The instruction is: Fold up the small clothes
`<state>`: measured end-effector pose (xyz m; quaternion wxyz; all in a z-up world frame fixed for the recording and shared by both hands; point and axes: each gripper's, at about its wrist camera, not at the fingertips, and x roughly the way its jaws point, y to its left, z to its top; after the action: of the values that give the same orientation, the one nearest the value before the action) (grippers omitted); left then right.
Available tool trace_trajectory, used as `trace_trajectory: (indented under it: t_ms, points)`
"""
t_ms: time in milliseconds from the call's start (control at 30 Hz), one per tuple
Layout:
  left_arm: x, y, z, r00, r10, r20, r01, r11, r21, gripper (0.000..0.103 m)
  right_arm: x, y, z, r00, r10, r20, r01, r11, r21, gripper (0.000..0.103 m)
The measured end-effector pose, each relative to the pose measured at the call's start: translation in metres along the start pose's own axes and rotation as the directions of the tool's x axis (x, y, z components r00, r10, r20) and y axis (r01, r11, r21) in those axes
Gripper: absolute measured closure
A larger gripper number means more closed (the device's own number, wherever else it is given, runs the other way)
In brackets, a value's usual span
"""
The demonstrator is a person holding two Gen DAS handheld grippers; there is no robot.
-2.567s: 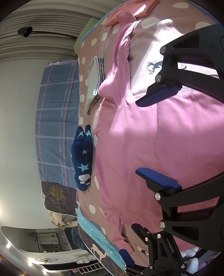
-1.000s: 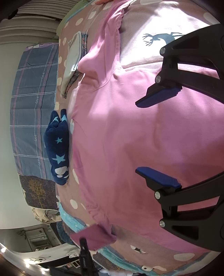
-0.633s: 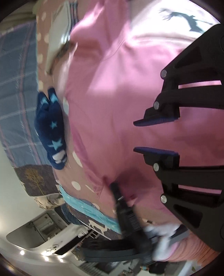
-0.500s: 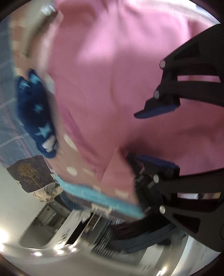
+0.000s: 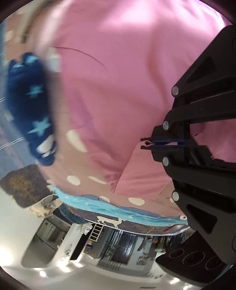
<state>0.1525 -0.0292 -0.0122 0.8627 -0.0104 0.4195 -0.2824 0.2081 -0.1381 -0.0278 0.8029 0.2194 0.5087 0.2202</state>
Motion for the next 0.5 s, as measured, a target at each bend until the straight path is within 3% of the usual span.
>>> trace_trajectory:
  t_ms: [100,233,300,333,367,400,467,500]
  points:
    - [0.003,-0.027,0.02,0.998,-0.046,0.037,0.045,0.998,0.039,0.102,-0.031,-0.005,0.011,0.995,-0.059,0.077,0.063,0.997,-0.048,0.101]
    - [0.023,-0.059,0.034,0.993,-0.107,0.042,0.104,0.992,0.074,0.102,-0.063,-0.033,0.025,0.978,-0.136,0.156,0.143,0.989,-0.031,0.101]
    - [0.034,-0.066,0.033,0.995,-0.094,0.027,0.091,0.993,0.078,0.091,-0.068,-0.055,0.027,0.972,-0.172,0.16,0.174,0.985,0.003,0.101]
    - [0.039,-0.065,0.03,0.996,-0.085,0.016,0.084,0.994,0.073,0.079,-0.066,-0.068,0.026,0.97,-0.191,0.148,0.19,0.982,0.023,0.101]
    - [0.041,-0.061,0.026,0.997,-0.072,0.009,0.072,0.995,0.066,0.07,-0.063,-0.075,0.027,0.97,-0.2,0.136,0.197,0.98,0.033,0.096]
    - [0.04,-0.055,0.021,0.999,-0.048,0.005,0.048,0.997,0.062,0.068,-0.06,-0.087,0.025,0.968,-0.219,0.123,0.215,0.976,0.048,0.094]
    - [0.03,-0.038,0.009,1.0,0.006,0.012,-0.007,0.998,0.06,0.065,-0.058,-0.106,0.016,0.958,-0.258,0.122,0.252,0.966,0.065,0.073]
    - [0.025,-0.028,0.004,0.999,0.035,0.018,-0.036,0.998,0.054,0.065,-0.059,-0.11,0.012,0.956,-0.265,0.127,0.259,0.964,0.063,0.073]
